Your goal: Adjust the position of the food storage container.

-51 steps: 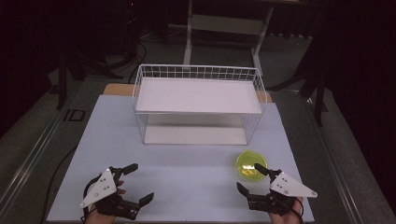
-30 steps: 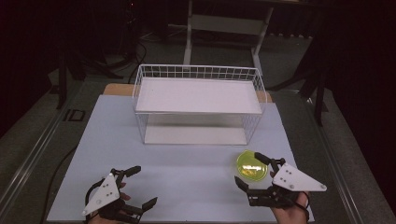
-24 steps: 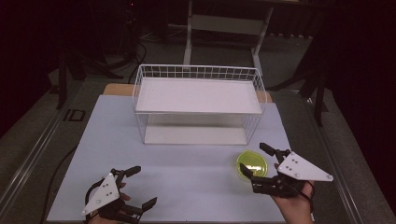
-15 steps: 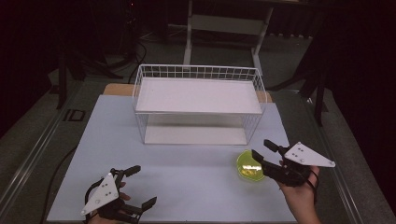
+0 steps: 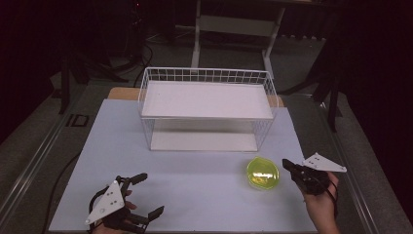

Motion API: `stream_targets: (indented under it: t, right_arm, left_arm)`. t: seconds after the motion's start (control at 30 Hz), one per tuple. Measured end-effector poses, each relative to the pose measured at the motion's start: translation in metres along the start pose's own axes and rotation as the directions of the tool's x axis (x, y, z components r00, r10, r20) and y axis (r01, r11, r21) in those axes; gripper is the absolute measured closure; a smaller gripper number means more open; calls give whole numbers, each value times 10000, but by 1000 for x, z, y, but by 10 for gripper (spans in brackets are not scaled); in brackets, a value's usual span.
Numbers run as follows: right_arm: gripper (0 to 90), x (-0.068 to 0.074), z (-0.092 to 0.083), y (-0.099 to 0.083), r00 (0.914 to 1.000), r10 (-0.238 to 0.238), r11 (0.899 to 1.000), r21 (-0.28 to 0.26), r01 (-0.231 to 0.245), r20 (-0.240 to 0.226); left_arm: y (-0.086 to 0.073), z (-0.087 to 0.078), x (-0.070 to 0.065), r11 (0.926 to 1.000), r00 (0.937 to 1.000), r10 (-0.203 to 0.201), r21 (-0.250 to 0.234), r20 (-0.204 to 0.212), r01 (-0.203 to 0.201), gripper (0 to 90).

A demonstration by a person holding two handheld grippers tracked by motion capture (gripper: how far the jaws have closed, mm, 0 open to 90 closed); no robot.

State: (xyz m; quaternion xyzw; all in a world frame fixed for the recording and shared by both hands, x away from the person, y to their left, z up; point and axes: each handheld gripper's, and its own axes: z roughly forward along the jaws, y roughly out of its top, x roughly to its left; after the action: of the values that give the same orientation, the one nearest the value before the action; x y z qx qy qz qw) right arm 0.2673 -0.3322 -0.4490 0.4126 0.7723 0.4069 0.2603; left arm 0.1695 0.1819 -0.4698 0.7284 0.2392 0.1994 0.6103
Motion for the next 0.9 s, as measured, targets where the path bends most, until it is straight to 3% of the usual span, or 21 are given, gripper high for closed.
stream_targets:
  t: [0.13,0.37,0.5,0.53,0.87,0.9]
  right_arm:
    - [900,-11,7,-18,9992,335,9982,482,-345,206]
    - [900,-16,21,-43,9978,669,9872,1455,-657,-38]
    - [900,-13,29,-49,9967,767,9819,1756,-708,-271]
    - [900,-10,33,-51,9939,989,9785,1861,-885,-478]
    - [900,5,45,-56,9882,1078,9720,2201,-819,-1085]
    - [900,11,48,-57,9877,954,9698,2352,-642,-1238]
  left_arm:
    - [0,1,-1,10000,10000,19,36,14,-19,2]
    - [0,1,-1,10000,10000,77,58,7,-77,2]
    - [0,1,-1,10000,10000,73,54,15,-73,2]
    - [0,1,-1,10000,10000,64,53,3,-64,2]
    - [0,0,-1,10000,10000,70,42,30,-71,2]
    - [0,1,-1,10000,10000,80,60,41,-80,2]
